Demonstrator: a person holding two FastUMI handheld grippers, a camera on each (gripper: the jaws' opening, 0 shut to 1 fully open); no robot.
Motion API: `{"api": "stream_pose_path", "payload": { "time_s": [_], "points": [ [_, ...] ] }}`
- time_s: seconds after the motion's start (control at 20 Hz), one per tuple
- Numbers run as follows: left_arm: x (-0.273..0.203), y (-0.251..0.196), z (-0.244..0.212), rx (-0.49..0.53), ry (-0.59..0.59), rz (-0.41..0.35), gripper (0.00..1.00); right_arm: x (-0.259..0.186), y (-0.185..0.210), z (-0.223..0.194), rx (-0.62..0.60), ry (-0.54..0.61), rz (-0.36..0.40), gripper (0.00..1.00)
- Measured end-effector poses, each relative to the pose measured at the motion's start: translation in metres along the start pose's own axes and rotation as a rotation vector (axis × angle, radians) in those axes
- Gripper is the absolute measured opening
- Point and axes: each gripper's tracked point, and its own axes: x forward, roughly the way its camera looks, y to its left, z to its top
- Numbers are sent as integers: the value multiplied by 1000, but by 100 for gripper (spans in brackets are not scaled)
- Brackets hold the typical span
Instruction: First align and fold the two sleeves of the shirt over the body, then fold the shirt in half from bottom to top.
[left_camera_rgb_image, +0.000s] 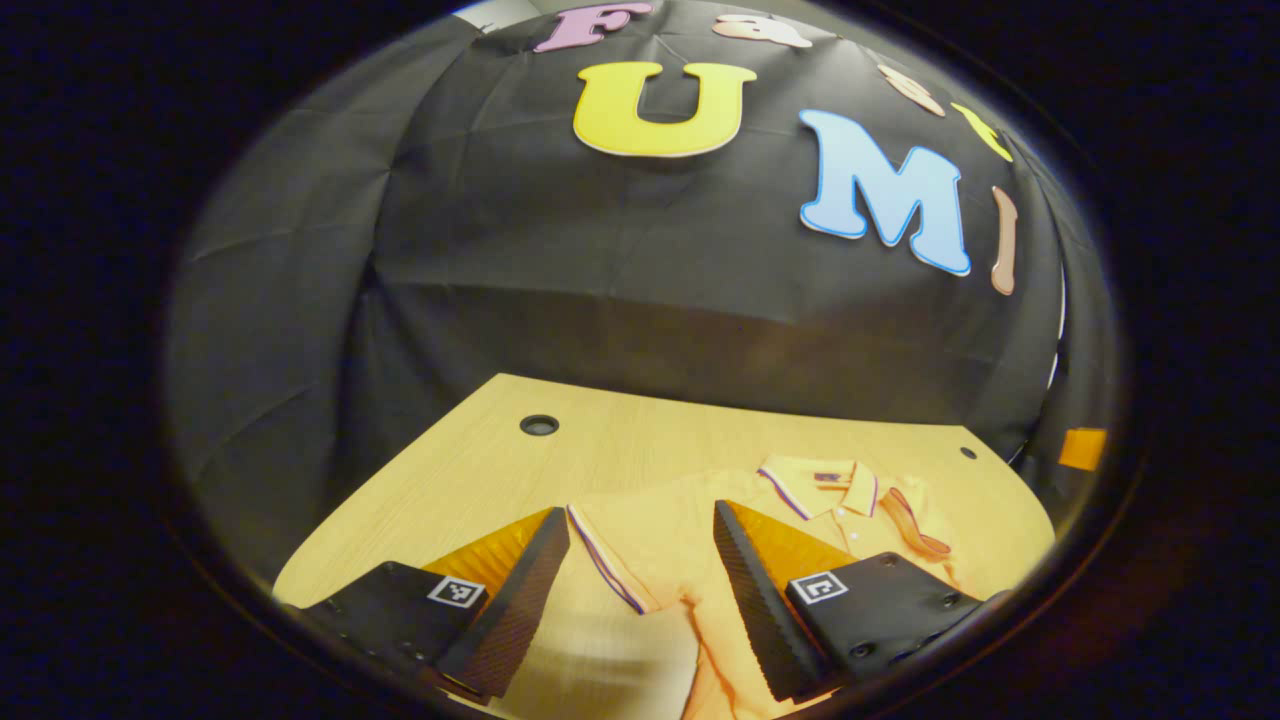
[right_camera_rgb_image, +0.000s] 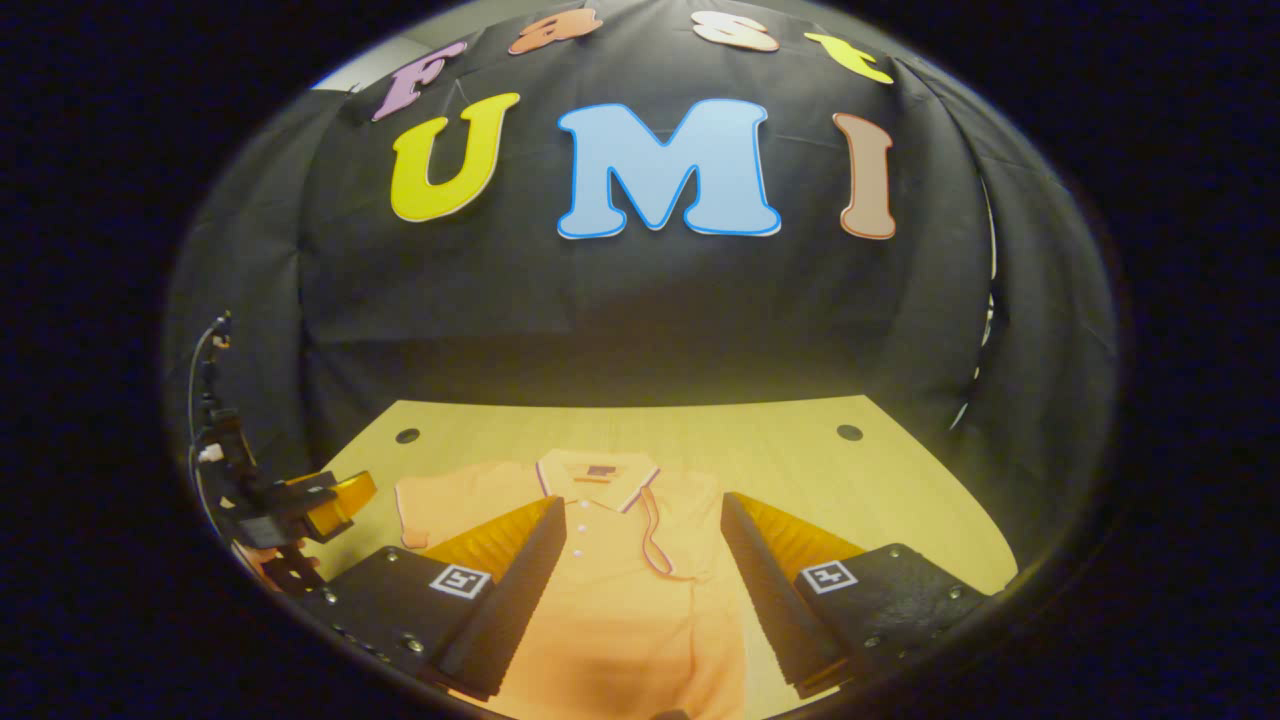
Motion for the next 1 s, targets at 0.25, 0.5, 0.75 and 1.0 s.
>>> {"api": "stream_pose_path", "payload": {
  "time_s": [0.25, 0.5, 0.75, 1.0],
  "points": [
    [52, 17, -27, -70, 77, 37, 95, -37, 3, 3, 7, -6, -14, 97],
    [90, 28, -54, -80, 136, 84, 95, -64, -5, 0, -5, 1, -30, 97],
    [104, 36, -70, -58, 172, 118, 94, -70, -10, -5, -1, 9, -31, 97],
    [112, 31, -73, 0, 184, 125, 95, -72, -16, -16, 5, 41, -16, 97]
  ]
}}
